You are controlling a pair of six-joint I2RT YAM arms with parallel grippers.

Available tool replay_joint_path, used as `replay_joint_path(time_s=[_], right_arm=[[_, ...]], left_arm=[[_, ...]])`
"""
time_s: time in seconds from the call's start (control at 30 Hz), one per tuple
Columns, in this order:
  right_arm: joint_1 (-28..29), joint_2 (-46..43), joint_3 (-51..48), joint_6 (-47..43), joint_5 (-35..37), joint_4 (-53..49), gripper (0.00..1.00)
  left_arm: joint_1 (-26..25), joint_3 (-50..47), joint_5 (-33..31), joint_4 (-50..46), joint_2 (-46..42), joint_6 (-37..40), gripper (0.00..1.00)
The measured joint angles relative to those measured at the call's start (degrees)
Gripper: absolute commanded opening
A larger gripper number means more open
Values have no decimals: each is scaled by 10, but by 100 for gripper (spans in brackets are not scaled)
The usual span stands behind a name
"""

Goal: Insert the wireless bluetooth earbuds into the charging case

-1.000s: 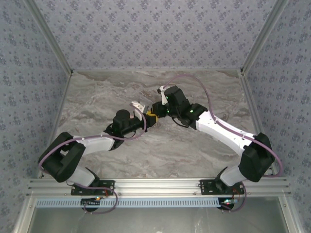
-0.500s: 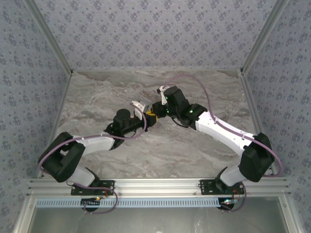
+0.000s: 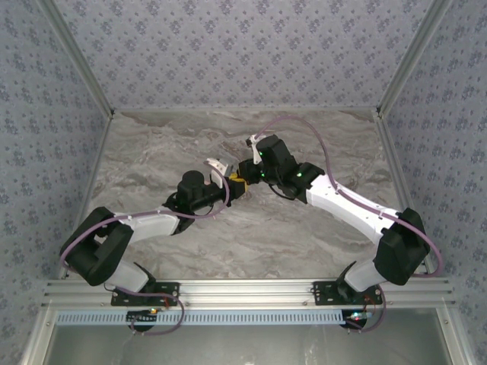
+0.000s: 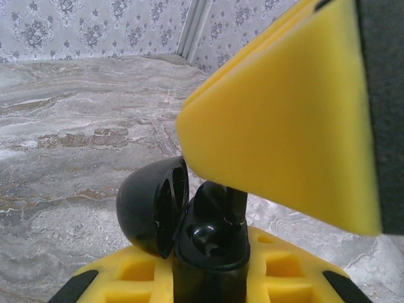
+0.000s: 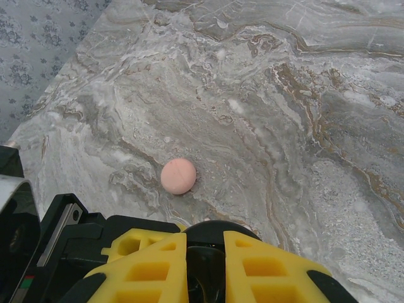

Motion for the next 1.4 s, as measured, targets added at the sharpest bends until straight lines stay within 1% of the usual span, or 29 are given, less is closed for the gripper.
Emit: replay_joint_path(time_s=[1.17, 1.3, 1.4], right_arm=[[5, -3, 0, -5, 6, 7, 17], [9, -5, 0, -7, -1, 3, 19], [10, -7, 0, -7, -3, 4, 22]], left_arm=[[-1, 0, -10, -3, -19, -21, 12], [-3, 0, -15, -2, -31, -23, 11], [-3, 0, -15, -5, -34, -23, 12]])
